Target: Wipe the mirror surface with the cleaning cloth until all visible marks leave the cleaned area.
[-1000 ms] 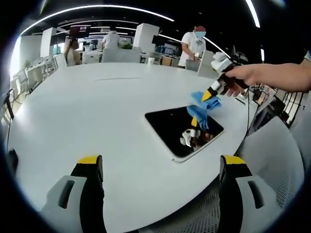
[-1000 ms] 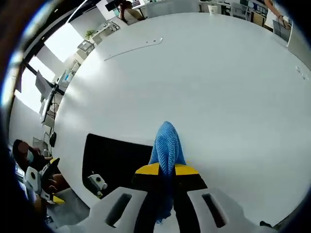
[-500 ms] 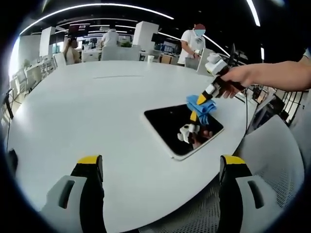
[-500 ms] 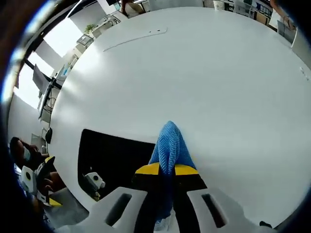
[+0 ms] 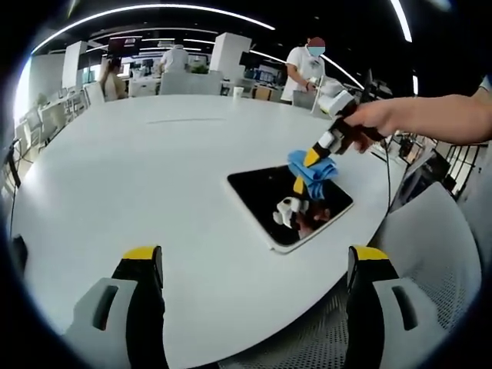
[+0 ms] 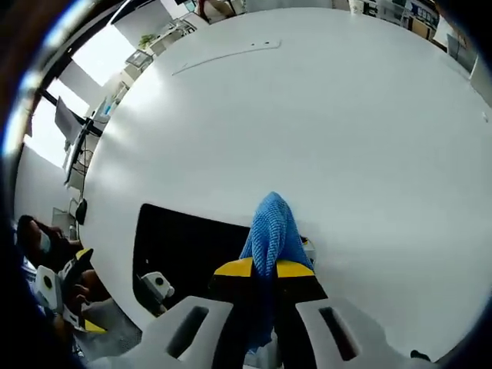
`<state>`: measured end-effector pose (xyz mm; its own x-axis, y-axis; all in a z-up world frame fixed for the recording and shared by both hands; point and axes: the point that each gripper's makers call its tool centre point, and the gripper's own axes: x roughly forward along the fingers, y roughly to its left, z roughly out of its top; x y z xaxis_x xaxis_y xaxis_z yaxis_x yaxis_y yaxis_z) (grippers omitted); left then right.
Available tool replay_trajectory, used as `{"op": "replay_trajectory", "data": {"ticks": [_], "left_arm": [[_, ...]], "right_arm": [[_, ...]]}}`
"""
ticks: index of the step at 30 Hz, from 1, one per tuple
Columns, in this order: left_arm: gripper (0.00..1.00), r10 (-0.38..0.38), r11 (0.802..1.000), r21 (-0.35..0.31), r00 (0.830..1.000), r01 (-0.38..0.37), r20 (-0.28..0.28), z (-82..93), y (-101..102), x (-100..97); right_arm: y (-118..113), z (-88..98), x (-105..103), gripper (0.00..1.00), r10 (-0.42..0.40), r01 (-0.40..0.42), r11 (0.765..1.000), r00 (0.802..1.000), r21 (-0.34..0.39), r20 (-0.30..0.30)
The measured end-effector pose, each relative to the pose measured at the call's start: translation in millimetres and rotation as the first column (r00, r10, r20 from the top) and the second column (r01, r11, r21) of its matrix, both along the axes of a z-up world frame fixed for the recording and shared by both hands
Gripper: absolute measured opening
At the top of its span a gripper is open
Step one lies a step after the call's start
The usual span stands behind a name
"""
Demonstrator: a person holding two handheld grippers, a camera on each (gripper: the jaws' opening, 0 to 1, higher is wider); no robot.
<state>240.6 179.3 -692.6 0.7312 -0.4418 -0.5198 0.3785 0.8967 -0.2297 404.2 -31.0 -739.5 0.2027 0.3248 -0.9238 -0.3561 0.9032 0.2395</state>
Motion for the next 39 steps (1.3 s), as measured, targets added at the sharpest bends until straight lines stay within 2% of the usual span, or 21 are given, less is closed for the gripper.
{"op": "replay_trajectory", "data": {"ticks": [24,39], "left_arm": [[0.99,-0.008,1.000,-0.015,1.000,0.007,-0.006,-0.1,-2.7,-0.8],[0.99,-0.022,1.000,-0.014,1.000,0.022,-0.011,-1.0,-5.1,-1.3]], "right_arm": [[64.7,-0.1,-6.5,0.03,0.062,-0.062,0.998,0.998,0.001,-0.006],[95.2,0.1,-11.7,0.03,0.071,-0.070,0.997,0.997,0.030,-0.026]]}}
